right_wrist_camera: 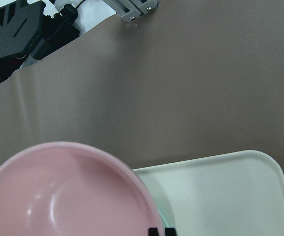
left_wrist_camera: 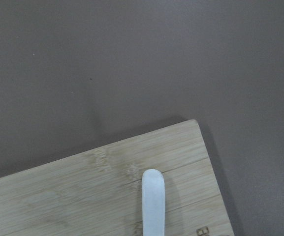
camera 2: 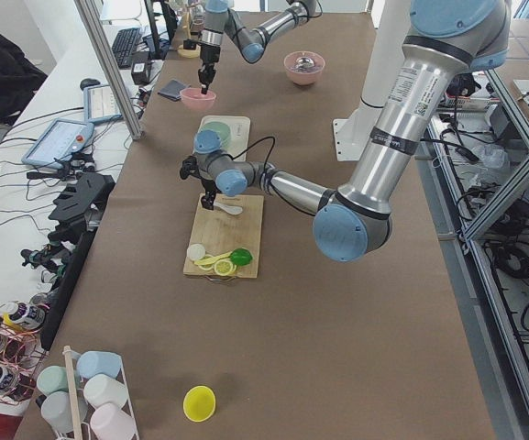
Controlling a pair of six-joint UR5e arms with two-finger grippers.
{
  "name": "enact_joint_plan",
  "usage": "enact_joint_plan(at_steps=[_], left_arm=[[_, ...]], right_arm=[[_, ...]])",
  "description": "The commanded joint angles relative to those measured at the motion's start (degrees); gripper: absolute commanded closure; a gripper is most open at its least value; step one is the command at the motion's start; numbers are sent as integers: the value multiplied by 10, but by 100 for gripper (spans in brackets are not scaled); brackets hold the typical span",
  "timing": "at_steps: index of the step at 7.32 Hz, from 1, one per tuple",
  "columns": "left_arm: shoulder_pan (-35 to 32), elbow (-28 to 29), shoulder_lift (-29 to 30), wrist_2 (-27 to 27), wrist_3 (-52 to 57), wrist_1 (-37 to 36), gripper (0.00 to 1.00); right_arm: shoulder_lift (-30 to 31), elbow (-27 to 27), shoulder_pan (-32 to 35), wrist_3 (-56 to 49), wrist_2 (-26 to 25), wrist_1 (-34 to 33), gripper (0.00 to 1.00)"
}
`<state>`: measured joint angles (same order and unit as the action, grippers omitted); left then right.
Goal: Stack pink bowl on green and place spoon
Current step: 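Carry the pink bowl over the green bowls while left gripper reaches the spoon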
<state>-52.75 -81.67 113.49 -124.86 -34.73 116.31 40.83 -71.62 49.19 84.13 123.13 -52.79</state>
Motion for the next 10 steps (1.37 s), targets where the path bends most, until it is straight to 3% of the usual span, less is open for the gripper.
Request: enact_joint_plan(at_steps=[1,5,6,8,9,10], left_arm=[[5,2,1,1,0,1,33],[15,9,0,1,0,1,33],[15,12,0,1,0,1,42],[15,11,-1,0,4,1,76],[15,10,-1,0,4,1,100],[14,8,-1,0,3,1,100]], right_arm=[[-7,0,-1,2,-1,0,100],[-7,-1,-7,2,-2,2,100],[-7,-1,-9,1,-3,2,100],[-4,-4,-15,1,-3,5,100],[-5,-4,-15,1,-3,5,100],[-5,-4,-16,1,-3,5,100]])
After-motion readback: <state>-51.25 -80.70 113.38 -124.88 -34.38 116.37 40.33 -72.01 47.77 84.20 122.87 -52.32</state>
